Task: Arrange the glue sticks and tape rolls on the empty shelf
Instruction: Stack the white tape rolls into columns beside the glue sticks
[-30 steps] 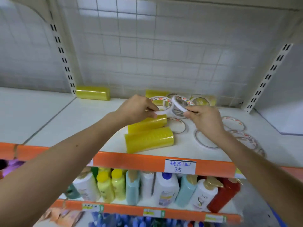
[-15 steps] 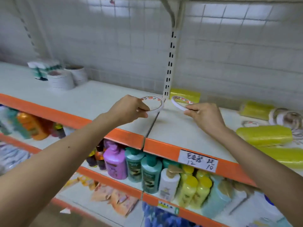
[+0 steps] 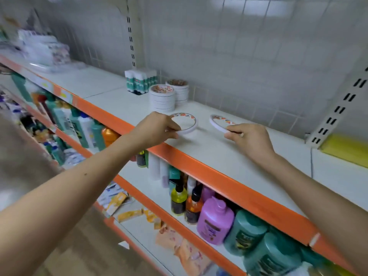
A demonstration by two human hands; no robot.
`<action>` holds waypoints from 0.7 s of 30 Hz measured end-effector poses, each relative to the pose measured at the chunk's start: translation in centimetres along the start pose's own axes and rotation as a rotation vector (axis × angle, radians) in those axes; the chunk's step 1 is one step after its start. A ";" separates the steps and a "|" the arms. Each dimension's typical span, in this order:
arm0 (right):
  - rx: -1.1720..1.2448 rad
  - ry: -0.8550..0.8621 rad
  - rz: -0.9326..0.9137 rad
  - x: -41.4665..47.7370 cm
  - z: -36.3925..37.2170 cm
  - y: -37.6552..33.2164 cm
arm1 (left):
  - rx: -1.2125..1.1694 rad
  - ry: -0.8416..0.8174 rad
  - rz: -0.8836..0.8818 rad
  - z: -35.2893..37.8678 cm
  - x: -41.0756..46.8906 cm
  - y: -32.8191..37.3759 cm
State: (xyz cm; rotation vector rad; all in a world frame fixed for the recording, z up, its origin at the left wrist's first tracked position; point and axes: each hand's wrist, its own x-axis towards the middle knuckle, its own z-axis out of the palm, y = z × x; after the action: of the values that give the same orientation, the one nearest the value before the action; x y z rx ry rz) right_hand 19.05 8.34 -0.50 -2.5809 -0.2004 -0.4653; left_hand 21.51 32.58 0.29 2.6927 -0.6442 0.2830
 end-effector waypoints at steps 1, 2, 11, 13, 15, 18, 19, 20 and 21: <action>0.009 -0.004 -0.002 1.2 0.8 -0.7 | 0.006 0.008 0.006 -0.4 0.6 -1.3; 0.018 0.000 -0.005 2.3 1.6 -1.2 | 0.012 0.019 0.011 -0.8 1.3 -2.5; 0.072 0.055 0.029 11.9 6.6 -6.0 | 0.000 0.058 0.075 -4.2 7.5 -11.8; 0.048 0.044 0.051 13.0 7.1 -6.9 | -0.023 0.051 0.077 -4.7 8.6 -13.2; 0.051 0.053 0.068 13.9 7.5 -7.5 | -0.038 0.033 0.099 -4.9 9.8 -14.4; 0.045 0.080 0.120 14.7 8.2 -8.3 | -0.040 0.010 0.147 -4.7 11.3 -15.9; 0.033 0.087 0.137 14.9 8.5 -8.4 | -0.040 0.001 0.172 -4.6 11.7 -16.5; 0.015 0.094 0.155 15.0 8.9 -8.6 | -0.044 -0.006 0.206 -4.5 12.2 -17.1; -0.007 0.098 0.174 15.0 9.2 -8.8 | -0.051 -0.011 0.238 -4.5 12.6 -17.6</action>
State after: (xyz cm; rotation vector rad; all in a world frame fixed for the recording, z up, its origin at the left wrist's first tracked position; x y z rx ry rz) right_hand 33.65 21.35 1.44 -2.5466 0.0591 -0.5268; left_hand 40.28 43.96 2.69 2.5713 -0.9634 0.3078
